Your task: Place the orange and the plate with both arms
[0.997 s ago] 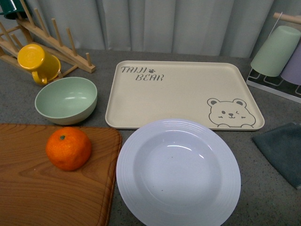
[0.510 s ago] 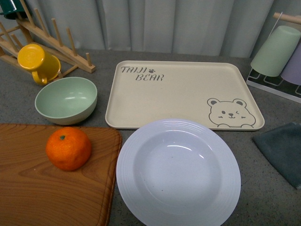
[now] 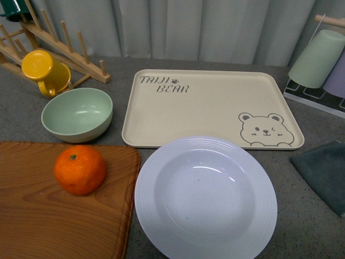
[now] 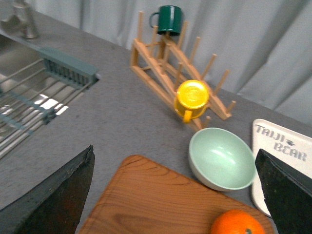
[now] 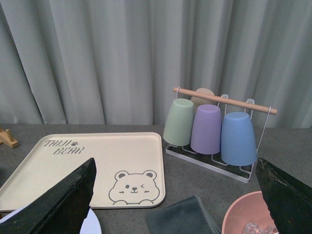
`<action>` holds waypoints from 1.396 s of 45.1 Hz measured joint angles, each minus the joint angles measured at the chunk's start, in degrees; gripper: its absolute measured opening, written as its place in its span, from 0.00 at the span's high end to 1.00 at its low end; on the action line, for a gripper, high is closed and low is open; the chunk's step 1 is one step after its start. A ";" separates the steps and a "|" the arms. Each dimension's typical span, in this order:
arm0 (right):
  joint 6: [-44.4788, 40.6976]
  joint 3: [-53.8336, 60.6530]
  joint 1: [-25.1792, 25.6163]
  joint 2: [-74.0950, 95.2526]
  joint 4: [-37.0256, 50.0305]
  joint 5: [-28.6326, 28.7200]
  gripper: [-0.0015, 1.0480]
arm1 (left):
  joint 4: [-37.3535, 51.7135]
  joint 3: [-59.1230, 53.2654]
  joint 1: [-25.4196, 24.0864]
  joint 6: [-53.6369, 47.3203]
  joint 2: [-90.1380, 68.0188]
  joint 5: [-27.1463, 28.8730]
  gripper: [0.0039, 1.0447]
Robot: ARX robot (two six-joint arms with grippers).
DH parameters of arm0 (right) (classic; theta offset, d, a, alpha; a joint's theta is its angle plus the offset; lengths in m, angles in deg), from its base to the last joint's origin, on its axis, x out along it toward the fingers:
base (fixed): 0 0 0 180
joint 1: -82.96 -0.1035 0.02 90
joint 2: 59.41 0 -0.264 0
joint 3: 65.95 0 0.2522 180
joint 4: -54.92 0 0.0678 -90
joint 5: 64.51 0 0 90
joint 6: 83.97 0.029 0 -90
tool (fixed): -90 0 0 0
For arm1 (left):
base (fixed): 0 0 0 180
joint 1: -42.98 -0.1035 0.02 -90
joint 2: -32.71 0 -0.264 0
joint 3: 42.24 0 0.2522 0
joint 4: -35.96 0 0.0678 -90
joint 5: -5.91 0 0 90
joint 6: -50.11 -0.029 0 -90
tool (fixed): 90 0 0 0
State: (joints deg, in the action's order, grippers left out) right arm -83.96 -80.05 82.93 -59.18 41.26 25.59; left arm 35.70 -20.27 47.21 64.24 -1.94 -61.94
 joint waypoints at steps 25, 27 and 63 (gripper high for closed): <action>0.00 0.02 0.00 0.00 0.00 0.00 0.09 | 6.38 16.61 8.37 5.66 -47.78 -15.76 0.06; 0.00 0.02 0.00 0.00 0.00 0.00 0.09 | 5.90 17.20 9.09 5.55 -50.16 -17.35 0.06; 0.00 0.02 0.00 0.00 0.00 -0.02 0.09 | 9.38 23.12 10.88 2.95 -68.72 -22.32 0.06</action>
State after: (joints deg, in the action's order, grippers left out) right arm -83.96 -80.03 82.93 -59.18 41.26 25.56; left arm 45.07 2.85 58.10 67.19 -70.66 -84.25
